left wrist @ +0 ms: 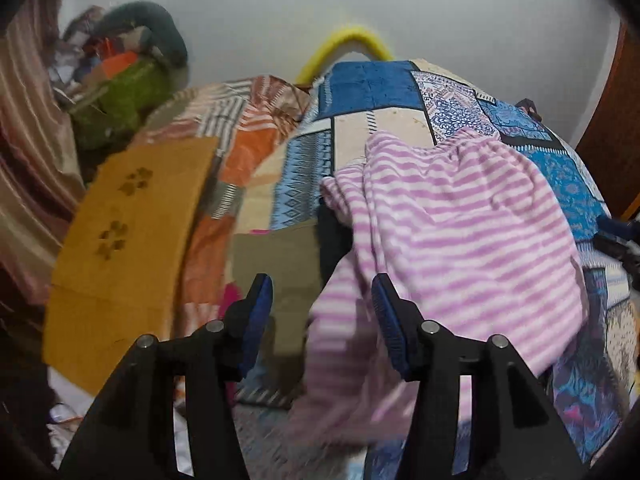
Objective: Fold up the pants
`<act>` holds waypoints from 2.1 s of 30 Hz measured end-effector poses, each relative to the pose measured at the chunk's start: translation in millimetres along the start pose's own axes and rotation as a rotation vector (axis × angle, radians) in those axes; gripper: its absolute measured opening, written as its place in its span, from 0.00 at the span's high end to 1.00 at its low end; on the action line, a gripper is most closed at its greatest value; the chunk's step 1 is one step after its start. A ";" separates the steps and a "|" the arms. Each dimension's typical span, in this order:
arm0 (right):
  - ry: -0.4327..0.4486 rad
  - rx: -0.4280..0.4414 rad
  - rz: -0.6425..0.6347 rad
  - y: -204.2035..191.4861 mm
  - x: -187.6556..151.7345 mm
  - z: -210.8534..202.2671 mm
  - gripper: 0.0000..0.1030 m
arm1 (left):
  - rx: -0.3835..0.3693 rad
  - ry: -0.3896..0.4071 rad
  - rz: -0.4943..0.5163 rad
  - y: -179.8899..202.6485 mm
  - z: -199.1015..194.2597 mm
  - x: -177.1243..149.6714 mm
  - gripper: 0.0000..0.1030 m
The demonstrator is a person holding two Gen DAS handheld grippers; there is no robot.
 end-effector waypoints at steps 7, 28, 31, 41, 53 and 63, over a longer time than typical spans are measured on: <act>0.152 0.010 -0.010 -9.2 10.3 -101.1 0.58 | 0.006 0.127 0.048 29.6 -106.1 -16.9 0.49; 0.632 0.083 -0.044 -107.1 -35.6 -379.6 0.58 | -0.077 0.657 0.136 168.5 -426.3 -101.1 0.49; 0.670 0.102 -0.010 -109.6 -47.1 -395.0 0.58 | -0.072 0.693 0.135 176.6 -442.0 -119.2 0.49; 0.725 0.078 0.051 -112.1 -69.2 -416.2 0.38 | -0.078 0.741 0.096 189.2 -459.4 -159.6 0.19; 0.718 0.016 0.067 -116.4 -80.5 -418.0 0.07 | -0.070 0.744 0.057 183.5 -460.9 -176.4 0.01; 0.716 0.006 0.076 -115.8 -86.9 -417.2 0.00 | -0.074 0.730 0.055 183.6 -455.0 -177.8 0.01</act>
Point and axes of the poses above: each gripper's, at about its wrist camera, not at the fingertips, and z roughly the way its jaws point, y to its right, x to its top, the point moved 7 cm from there along z, roughly the way its jaws point, and after that the axes turned 8 degrees about -x, right-handed, at the moved point
